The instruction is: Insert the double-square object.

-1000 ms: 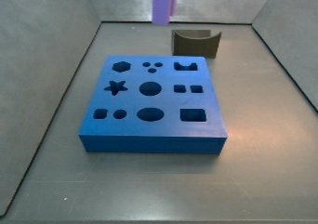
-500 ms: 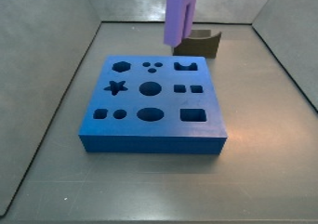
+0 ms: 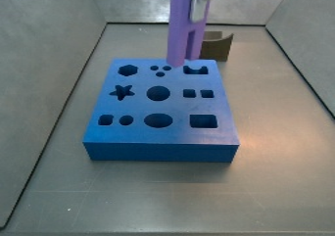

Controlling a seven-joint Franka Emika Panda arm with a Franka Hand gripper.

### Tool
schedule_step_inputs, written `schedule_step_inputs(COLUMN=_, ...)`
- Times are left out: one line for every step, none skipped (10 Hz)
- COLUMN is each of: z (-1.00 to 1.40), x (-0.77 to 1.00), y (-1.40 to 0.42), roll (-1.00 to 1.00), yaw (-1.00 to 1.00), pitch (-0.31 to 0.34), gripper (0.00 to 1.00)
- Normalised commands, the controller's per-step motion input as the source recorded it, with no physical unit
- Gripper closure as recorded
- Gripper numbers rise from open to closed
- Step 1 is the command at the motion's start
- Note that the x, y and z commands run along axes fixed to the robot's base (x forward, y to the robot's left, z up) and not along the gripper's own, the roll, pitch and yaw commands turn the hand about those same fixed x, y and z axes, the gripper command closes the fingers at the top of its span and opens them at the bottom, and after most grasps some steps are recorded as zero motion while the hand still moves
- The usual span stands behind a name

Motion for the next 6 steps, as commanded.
schedule_step_inputs(z=-0.38, x=0.00, y=0.00, roll=0.04, yaw=-1.00, pitch=-0.016, gripper=1.00)
schedule_step_inputs(z=-0.30, x=0.01, y=0.00, roll=0.00, yaw=-1.00, pitch=-0.004, gripper=1.00)
schedule_step_inputs(z=-0.24, x=0.10, y=0.00, roll=0.00, yaw=-1.00, pitch=0.000, gripper=1.00)
schedule_step_inputs(z=-0.06, x=0.42, y=0.00, roll=-0.01, yaw=-0.75, pitch=0.000, gripper=1.00)
schedule_step_inputs(z=-0.04, x=0.47, y=0.04, roll=-0.03, yaw=-0.72, pitch=0.000, gripper=1.00)
schedule_step_inputs(z=-0.12, x=0.39, y=0.08, roll=0.00, yaw=-0.79, pitch=0.000, gripper=1.00)
